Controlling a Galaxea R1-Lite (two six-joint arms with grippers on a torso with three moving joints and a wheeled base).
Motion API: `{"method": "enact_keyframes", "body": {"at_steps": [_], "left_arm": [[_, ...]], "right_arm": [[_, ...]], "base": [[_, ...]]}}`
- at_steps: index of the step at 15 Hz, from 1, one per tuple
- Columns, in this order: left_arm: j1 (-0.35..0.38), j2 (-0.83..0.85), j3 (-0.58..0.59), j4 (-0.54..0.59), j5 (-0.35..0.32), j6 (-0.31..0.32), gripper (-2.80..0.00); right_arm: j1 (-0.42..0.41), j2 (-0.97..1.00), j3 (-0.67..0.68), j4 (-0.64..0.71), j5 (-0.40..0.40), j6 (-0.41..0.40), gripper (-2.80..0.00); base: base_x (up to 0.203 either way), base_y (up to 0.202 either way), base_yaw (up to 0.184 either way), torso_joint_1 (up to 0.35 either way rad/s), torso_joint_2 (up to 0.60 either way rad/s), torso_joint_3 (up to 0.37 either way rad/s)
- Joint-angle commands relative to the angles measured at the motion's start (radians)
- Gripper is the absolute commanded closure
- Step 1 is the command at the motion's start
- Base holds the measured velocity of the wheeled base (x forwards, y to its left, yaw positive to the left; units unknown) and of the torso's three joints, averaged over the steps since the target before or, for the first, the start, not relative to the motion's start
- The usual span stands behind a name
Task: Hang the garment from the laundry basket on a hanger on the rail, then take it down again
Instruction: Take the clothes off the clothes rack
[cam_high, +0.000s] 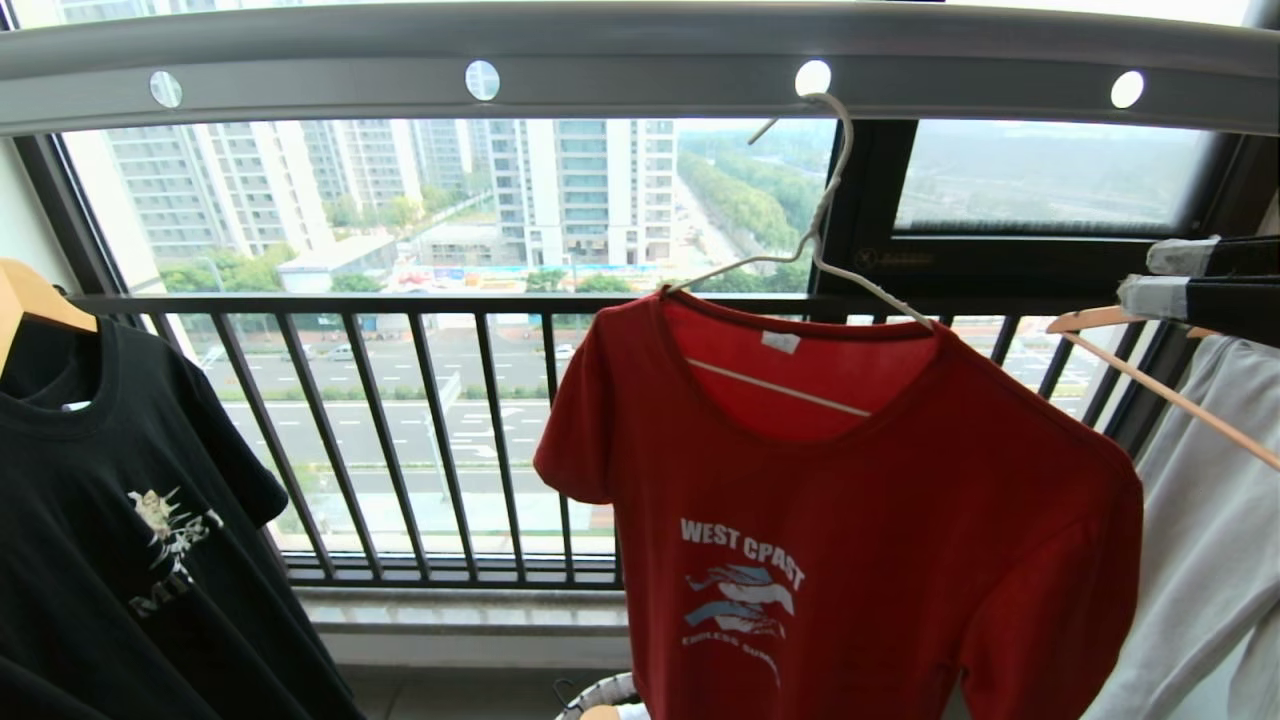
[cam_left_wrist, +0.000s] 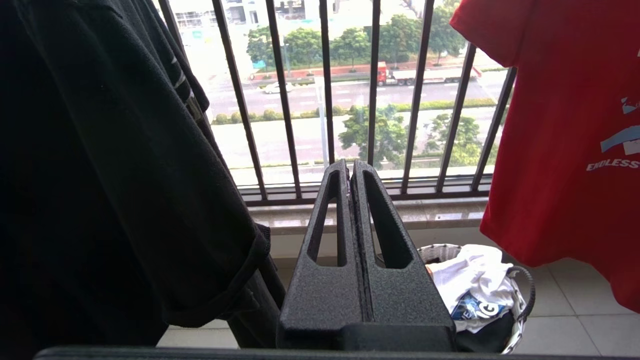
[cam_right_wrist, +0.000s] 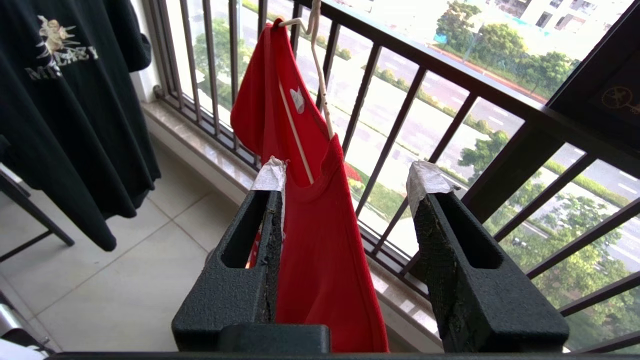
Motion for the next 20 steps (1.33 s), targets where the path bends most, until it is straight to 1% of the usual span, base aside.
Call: {"method": "enact_keyframes", "body": {"at_steps": [1,3,7,10,13,16,20], "left_arm": [[0.0,0.0,0.0,0.0,0.0,0.0,0.0],[0.0,0.0,0.0,0.0,0.0,0.0,0.0],[0.0,0.0,0.0,0.0,0.0,0.0,0.0],[0.0,0.0,0.0,0.0,0.0,0.0,0.0],[0.0,0.0,0.0,0.0,0.0,0.0,0.0],[0.0,0.0,0.0,0.0,0.0,0.0,0.0],[0.0,0.0,0.0,0.0,0.0,0.0,0.0]], "right_arm": [[0.024,0.135,-0.075,0.0,0.006,-0.002,-2.8],[0.026,0.196,-0.119,0.004,0.016,0.004,-2.8],[0.027,0.308,-0.214,0.026,0.098,0.014,-2.8],[0.028,0.381,-0.329,0.096,0.12,0.044,-2.8],[0.055,0.437,-0.451,0.241,0.133,0.058,-2.8],[0.096,0.497,-0.511,0.252,0.135,0.068,-2.8],[0.116,0.591,-0.593,0.251,0.153,0.067,-2.8]], "base": [[0.0,0.0,0.0,0.0,0.0,0.0],[0.0,0.0,0.0,0.0,0.0,0.0],[0.0,0.0,0.0,0.0,0.0,0.0],[0.0,0.0,0.0,0.0,0.0,0.0],[0.0,0.0,0.0,0.0,0.0,0.0],[0.0,0.0,0.0,0.0,0.0,0.0],[0.0,0.0,0.0,0.0,0.0,0.0]]}}
